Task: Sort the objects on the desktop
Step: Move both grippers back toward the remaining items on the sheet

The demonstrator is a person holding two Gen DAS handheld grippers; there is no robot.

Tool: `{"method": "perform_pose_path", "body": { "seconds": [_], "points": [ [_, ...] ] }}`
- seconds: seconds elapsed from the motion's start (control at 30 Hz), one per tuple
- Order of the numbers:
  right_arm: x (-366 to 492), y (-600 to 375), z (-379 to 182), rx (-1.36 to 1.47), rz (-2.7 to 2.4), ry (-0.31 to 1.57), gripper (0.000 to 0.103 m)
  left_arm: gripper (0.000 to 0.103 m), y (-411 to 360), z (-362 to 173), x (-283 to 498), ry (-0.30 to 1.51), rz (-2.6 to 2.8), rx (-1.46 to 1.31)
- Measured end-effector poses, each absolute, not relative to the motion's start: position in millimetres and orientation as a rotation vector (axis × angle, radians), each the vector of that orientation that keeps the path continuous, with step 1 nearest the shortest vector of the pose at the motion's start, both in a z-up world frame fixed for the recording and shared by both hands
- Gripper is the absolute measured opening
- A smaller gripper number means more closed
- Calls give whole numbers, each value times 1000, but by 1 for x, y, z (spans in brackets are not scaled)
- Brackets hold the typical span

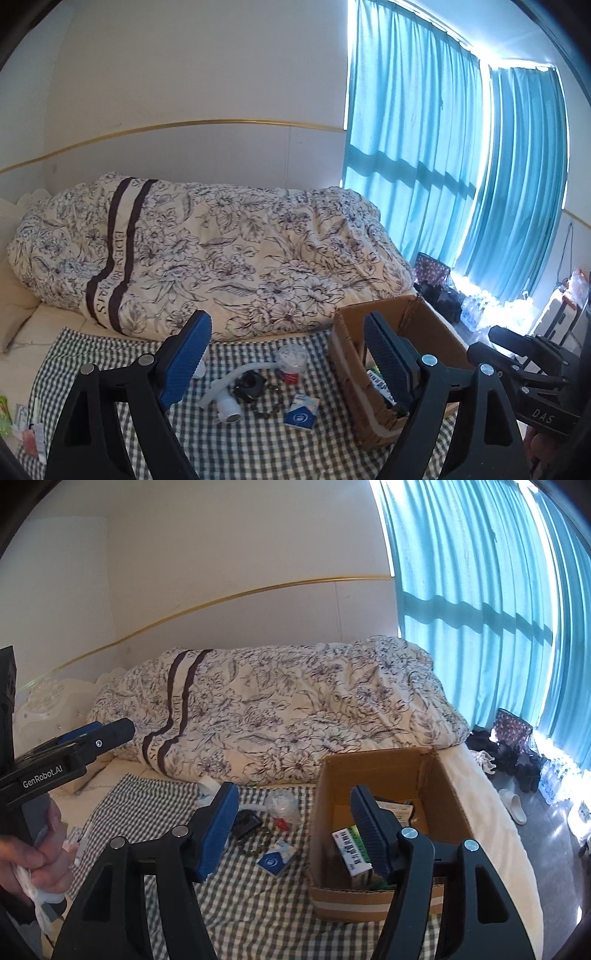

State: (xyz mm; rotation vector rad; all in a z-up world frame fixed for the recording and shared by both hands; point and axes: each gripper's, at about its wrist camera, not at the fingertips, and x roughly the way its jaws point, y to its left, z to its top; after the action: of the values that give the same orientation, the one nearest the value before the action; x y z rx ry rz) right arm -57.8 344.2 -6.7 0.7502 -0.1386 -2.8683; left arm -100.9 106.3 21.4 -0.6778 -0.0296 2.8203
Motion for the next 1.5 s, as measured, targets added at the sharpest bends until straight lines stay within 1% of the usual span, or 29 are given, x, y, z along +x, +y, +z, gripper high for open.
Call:
{"method": "perform_pose_path", "body": {
  "seconds": [0.13,0.2,0.33,0.5,0.63,0.77,0.87,1.07,1.43,1.5],
  "points": [
    [-54,325,-3,730,-2850,-120,65,93,82,21,-93,-69,2841,-674],
    [-52,317,-1,721,-2844,-117,71,97,73,22,-88,-72,2853,-661],
    [-48,295,1,708,-2824,-97,73,103,56,23,-78,-68,2883,-627],
    [-46,274,1,710,-2801,-72,79,103,39,25,-71,-62,2905,-633],
    [-45,259,1,705,-2777,-55,80,103,23,23,-71,-114,2925,-666],
    [-45,244,2,691,-2760,-36,86,103,5,20,-71,-186,2954,-707],
    [-48,234,-1,696,-2756,-14,86,103,-8,17,-71,-220,2969,-704],
    [-53,222,-12,710,-2749,-15,88,103,-23,4,-78,-230,2978,-725],
    [-83,208,-49,776,-2718,-2,89,103,-26,-39,-103,-187,2972,-805],
    [-88,207,-57,785,-2721,1,91,103,-26,-48,-110,-178,2973,-824]
  ]
}}
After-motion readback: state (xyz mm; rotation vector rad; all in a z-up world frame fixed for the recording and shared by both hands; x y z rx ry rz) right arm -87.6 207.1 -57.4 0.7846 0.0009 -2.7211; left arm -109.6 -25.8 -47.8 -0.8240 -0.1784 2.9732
